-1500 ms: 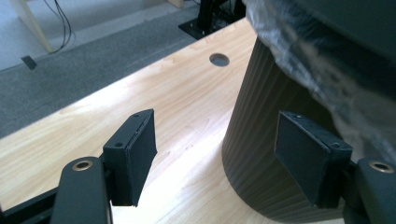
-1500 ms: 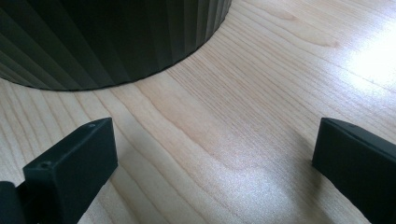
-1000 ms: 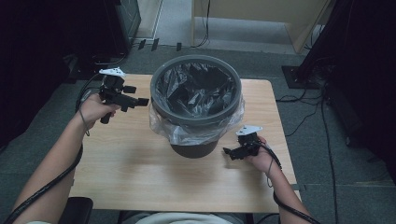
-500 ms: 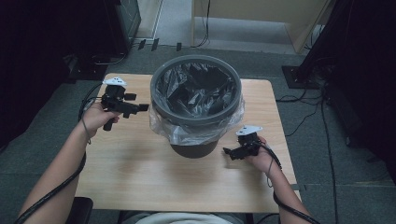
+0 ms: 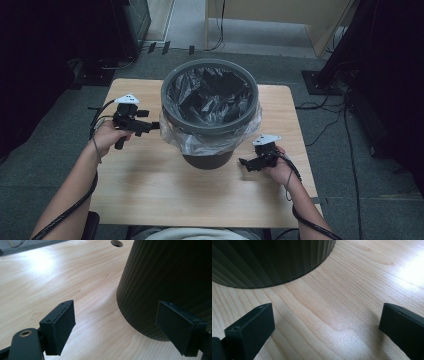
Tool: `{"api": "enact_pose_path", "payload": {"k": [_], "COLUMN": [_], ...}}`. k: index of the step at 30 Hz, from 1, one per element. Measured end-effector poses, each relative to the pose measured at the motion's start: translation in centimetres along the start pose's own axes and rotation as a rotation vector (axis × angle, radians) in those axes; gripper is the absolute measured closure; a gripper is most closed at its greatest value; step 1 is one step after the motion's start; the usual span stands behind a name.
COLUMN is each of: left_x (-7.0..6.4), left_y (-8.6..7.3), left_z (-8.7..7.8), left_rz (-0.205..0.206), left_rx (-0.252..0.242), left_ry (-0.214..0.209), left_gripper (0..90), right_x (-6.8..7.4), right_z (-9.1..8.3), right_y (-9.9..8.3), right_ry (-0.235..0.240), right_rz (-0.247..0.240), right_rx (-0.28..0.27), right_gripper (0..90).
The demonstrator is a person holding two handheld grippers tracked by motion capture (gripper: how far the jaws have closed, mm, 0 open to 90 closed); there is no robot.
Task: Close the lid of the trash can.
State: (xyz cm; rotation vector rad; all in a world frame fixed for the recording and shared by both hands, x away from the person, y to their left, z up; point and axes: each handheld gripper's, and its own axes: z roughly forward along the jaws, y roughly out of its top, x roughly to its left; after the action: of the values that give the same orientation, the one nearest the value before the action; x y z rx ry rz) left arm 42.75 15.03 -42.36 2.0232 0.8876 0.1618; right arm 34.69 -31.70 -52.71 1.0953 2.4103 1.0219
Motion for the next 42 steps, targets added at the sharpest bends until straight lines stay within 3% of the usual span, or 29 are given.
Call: {"api": "enact_pose_path", "payload": {"k": [13, 28, 30, 33, 42], "left_x": [0.1, 0.3, 0.3, 0.3, 0.9], "left_y": [-2.7, -5.2, -5.5, -6.1, -7.8], "left_z": [1.1, 2.3, 2.5, 2.8, 3.9], "left_rz": [-0.001, 0.010, 0.028, 0.052, 0.067], "left_rx": [0.019, -0.011, -0.016, -0.004, 0.070], "left_ry": [0.006, 0.007, 0.018, 0.032, 0.037], "left_gripper": [15.4, 15.4, 15.4, 15.4, 15.4], "right_x": [0.0, 0.0, 0.0, 0.0, 0.0], "right_z": [0.0, 0.0, 0.0, 0.0, 0.0], "right_y": [0.0, 0.0, 0.0, 0.0, 0.0], "right_ry": [0.000, 0.001, 0.002, 0.002, 0.002], "right_rz": [0.000, 0.001, 0.000, -0.001, 0.000], "right_rx": [0.000, 0.000, 0.000, 0.000, 0.000], "right_gripper": [0.0, 0.0, 0.0, 0.0, 0.0]}}
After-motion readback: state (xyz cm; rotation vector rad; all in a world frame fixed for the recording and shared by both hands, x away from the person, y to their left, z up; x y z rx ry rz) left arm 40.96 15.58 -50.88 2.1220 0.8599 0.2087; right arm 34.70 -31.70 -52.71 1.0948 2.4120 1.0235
